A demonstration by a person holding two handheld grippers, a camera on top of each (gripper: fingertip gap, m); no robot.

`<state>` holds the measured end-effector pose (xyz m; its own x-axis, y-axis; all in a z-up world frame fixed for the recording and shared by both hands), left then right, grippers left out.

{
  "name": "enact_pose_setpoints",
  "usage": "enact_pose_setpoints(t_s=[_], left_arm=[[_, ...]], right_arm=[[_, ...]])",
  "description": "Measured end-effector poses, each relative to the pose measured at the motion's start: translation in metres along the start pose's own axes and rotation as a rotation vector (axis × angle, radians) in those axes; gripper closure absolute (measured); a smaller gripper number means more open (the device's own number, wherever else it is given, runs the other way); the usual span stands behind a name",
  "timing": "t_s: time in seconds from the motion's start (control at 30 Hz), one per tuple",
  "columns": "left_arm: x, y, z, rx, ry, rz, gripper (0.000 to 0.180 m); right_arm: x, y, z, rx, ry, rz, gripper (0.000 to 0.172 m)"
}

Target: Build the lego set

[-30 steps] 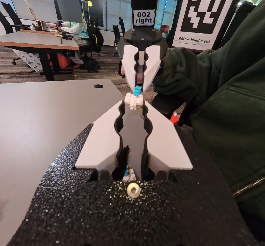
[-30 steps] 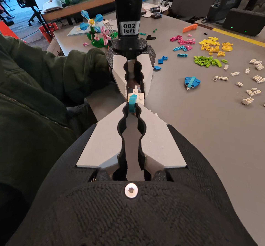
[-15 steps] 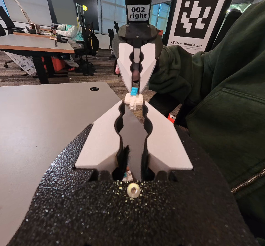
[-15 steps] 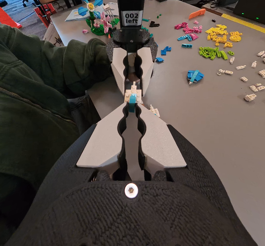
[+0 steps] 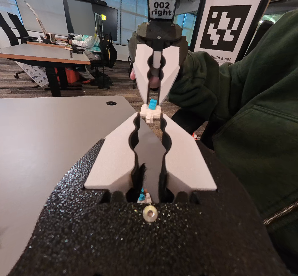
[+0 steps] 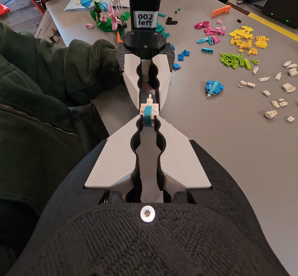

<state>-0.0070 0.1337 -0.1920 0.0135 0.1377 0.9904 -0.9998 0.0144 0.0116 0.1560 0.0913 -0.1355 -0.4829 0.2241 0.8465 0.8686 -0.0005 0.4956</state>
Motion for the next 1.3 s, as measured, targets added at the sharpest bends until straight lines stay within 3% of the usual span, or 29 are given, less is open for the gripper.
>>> enact_pose_setpoints(t_s=[0.23, 0.33, 0.47, 0.57, 0.73, 0.9, 1.07, 1.3], left_arm=[[0.000, 0.000, 0.000, 0.005, 0.003, 0.001, 0.158], [0.000, 0.000, -0.003, 0.028, 0.013, -0.004, 0.158], [0.000, 0.001, -0.007, 0.052, 0.050, -0.005, 0.158], [-0.001, 0.001, -0.009, 0.058, 0.082, -0.006, 0.158], [-0.002, 0.000, -0.011, 0.065, 0.118, -0.015, 0.158], [-0.002, 0.000, -0.011, 0.066, 0.133, -0.015, 0.158], [-0.005, -0.002, -0.011, 0.061, 0.143, -0.035, 0.158], [-0.004, -0.002, -0.012, 0.044, 0.188, -0.024, 0.158]], right_arm=[[0.001, 0.000, 0.000, -0.018, 0.004, -0.003, 0.155], [0.002, 0.002, -0.002, -0.046, 0.041, 0.006, 0.144], [0.004, -0.002, -0.014, -0.190, 0.316, 0.029, 0.117], [0.002, -0.013, -0.026, -0.388, 0.632, -0.108, 0.114], [-0.007, -0.037, -0.030, -0.582, 0.919, -0.430, 0.118], [-0.015, -0.049, -0.025, -0.654, 1.019, -0.574, 0.129], [-0.014, -0.049, -0.022, -0.702, 1.029, -0.588, 0.149], [-0.012, -0.048, -0.023, -0.732, 1.041, -0.573, 0.152]])
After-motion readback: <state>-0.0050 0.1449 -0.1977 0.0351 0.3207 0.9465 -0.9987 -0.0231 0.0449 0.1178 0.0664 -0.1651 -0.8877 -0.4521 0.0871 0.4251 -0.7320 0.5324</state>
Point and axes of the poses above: each gripper's, where its closed fingertips meet, y back along the fingers, x out of its top, z = x × y across the jaws, the point moved 9 cm from there along y, back along the fingers, and after that the axes turned 13 degrees about x, right-handed, at the moved point
